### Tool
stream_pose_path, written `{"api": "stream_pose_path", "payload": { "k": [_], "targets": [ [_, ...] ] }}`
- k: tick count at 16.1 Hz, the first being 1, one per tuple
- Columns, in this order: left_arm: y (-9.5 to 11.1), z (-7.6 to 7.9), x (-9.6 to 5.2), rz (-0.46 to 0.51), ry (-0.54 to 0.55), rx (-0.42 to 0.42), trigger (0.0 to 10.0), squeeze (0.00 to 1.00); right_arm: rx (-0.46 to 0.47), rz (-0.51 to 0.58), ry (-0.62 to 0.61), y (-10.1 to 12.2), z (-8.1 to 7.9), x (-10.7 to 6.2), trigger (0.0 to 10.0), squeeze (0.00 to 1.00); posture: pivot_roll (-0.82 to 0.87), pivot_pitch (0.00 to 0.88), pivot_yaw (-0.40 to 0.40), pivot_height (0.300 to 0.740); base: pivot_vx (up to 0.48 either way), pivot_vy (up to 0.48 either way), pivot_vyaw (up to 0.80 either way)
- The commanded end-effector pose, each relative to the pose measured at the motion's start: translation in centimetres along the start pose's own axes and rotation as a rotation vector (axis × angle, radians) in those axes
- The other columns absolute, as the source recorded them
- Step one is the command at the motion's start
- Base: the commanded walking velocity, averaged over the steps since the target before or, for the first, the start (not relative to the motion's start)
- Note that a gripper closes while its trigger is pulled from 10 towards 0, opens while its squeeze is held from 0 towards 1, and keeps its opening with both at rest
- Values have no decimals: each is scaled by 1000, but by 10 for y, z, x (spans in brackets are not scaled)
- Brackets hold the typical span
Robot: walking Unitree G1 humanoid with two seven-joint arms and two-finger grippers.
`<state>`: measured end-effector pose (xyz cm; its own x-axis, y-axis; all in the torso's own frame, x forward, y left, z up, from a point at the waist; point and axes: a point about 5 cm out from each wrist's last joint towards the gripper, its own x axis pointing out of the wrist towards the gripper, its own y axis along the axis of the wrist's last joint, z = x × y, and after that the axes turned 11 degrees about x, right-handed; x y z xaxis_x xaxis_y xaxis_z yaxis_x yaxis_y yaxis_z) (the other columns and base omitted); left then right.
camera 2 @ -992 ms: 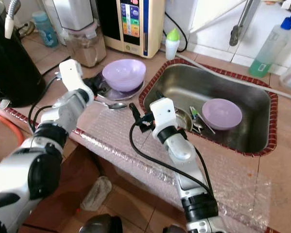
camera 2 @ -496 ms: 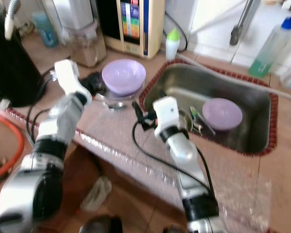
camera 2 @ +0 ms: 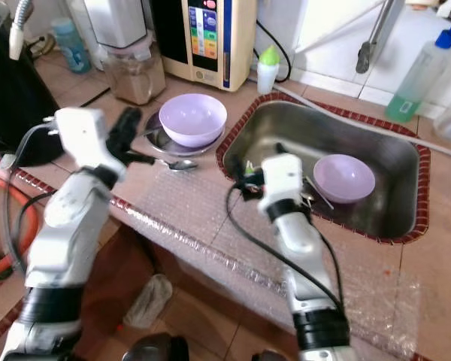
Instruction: Kitchen organization
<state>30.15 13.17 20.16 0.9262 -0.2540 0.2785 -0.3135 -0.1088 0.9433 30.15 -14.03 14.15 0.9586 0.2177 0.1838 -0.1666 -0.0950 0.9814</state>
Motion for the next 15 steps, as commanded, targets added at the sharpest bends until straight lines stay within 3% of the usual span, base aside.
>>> {"api": "stream_pose_path", "payload": {
  "k": [1,4,9,15],
  "targets": [
    [4,6,-8,17,-29,65,10000,0,1,21,-22,6,3,-1,10000,0,62,15,29,740,0,0,0],
    [-16,5,-34,-113,23,43,10000,0,4,0,-40,3,7,-6,10000,0,60,23,28,740,0,0,-800],
    [-23,14,-44,-169,-24,9,10000,0,27,0,-32,4,-1,-2,10000,0,64,21,20,740,0,0,-800],
    [-24,20,-51,-196,-54,-48,10000,0,67,-26,-61,-1,2,-7,10000,0,64,11,27,740,0,0,-800]
  ]
}}
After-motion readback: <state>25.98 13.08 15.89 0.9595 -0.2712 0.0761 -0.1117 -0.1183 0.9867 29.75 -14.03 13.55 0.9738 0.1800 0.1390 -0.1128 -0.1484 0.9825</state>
